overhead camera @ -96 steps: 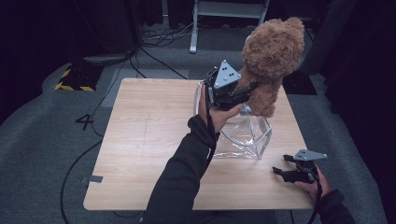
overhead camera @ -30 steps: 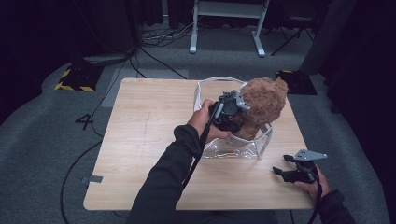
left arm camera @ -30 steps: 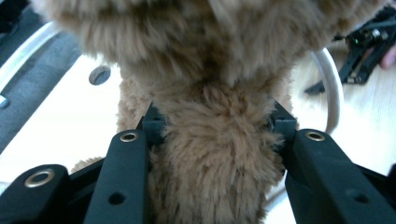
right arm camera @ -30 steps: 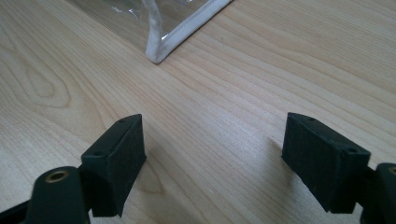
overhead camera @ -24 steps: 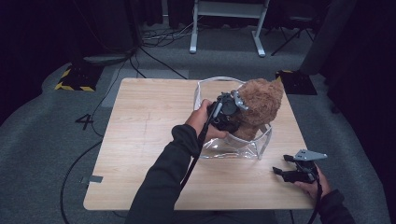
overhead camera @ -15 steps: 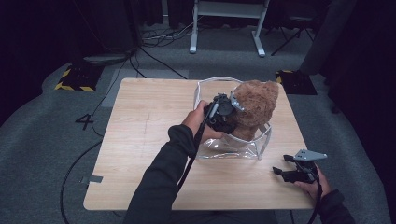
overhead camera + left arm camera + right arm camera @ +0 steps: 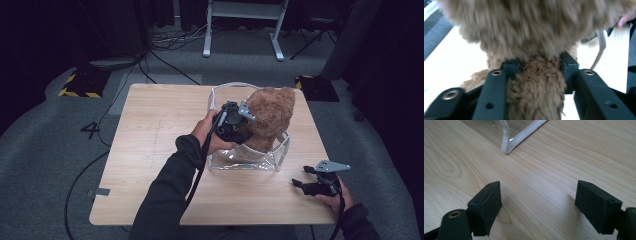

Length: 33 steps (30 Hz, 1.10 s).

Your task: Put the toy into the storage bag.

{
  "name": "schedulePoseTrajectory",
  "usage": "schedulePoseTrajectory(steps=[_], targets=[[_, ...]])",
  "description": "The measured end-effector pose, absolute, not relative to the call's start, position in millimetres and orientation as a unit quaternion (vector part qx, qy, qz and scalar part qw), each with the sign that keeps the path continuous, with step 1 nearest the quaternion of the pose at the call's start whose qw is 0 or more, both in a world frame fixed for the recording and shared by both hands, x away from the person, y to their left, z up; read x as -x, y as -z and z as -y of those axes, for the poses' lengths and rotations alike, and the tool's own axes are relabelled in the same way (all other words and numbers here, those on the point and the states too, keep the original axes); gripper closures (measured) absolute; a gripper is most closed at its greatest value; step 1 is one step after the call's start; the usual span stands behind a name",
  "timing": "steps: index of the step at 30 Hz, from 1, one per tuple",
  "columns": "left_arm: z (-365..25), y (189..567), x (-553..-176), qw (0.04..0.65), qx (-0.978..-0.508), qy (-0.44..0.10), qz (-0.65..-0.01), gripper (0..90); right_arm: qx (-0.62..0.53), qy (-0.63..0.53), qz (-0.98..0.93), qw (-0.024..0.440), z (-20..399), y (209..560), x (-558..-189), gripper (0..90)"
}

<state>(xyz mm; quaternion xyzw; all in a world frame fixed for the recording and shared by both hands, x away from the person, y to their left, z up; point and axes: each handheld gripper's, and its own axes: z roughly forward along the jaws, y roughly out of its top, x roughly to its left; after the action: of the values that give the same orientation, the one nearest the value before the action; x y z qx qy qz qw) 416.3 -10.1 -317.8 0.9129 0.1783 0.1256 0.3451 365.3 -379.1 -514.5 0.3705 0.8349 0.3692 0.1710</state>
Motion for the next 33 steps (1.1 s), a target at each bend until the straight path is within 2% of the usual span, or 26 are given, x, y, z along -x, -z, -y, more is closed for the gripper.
schedulePoseTrajectory(steps=[3, 10, 13, 15, 16, 19, 21, 23, 24, 29, 33], targets=[[14.2, 318.8, -416.4, 0.32, -0.918, -0.145, -0.186, 65.2, -0.37, -0.369, -0.835, 0.171, 379.1, 514.5, -365.3, 21.4], [17.5, 320.4, -417.7, 0.299, -0.928, -0.138, -0.174, 66.7, -0.37, -0.369, -0.835, 0.171, 379.1, 514.5, -365.2, 21.4], [14.7, 320.4, -415.6, 0.302, -0.924, -0.143, -0.185, 66.5, -0.37, -0.369, -0.835, 0.171, 379.4, 514.4, -365.1, 21.4], [13.3, 319.4, -414.6, 0.309, -0.922, -0.142, -0.184, 63.1, -0.37, -0.369, -0.835, 0.171, 379.3, 514.5, -365.1, 21.4], [10.0, 317.4, -414.1, 0.335, -0.918, -0.135, -0.166, 62.7, -0.37, -0.369, -0.835, 0.171, 379.3, 514.4, -365.1, 21.4], [8.3, 316.4, -413.6, 0.344, -0.915, -0.131, -0.166, 63.6, -0.371, -0.369, -0.835, 0.171, 379.3, 514.4, -365.1, 21.4], [7.3, 314.5, -411.6, 0.345, -0.912, -0.147, -0.169, 67.9, -0.37, -0.369, -0.835, 0.171, 379.3, 514.4, -365.1, 21.4], [4.4, 311.2, -410.8, 0.352, -0.893, -0.199, -0.197, 74.4, -0.37, -0.369, -0.835, 0.171, 379.3, 514.4, -365.1, 21.4], [2.2, 310.1, -412.3, 0.347, -0.893, -0.202, -0.203, 76.0, -0.371, -0.369, -0.835, 0.171, 379.3, 514.4, -365.1, 21.4], [-7.4, 315.7, -418.8, 0.326, -0.902, -0.185, -0.213, 76.3, -0.37, -0.369, -0.835, 0.171, 379.6, 514.4, -364.9, 21.5], [0.7, 319.3, -421.6, 0.299, -0.916, -0.174, -0.205, 75.2, -0.369, -0.369, -0.836, 0.171, 379.7, 514.5, -365.0, 21.4]])
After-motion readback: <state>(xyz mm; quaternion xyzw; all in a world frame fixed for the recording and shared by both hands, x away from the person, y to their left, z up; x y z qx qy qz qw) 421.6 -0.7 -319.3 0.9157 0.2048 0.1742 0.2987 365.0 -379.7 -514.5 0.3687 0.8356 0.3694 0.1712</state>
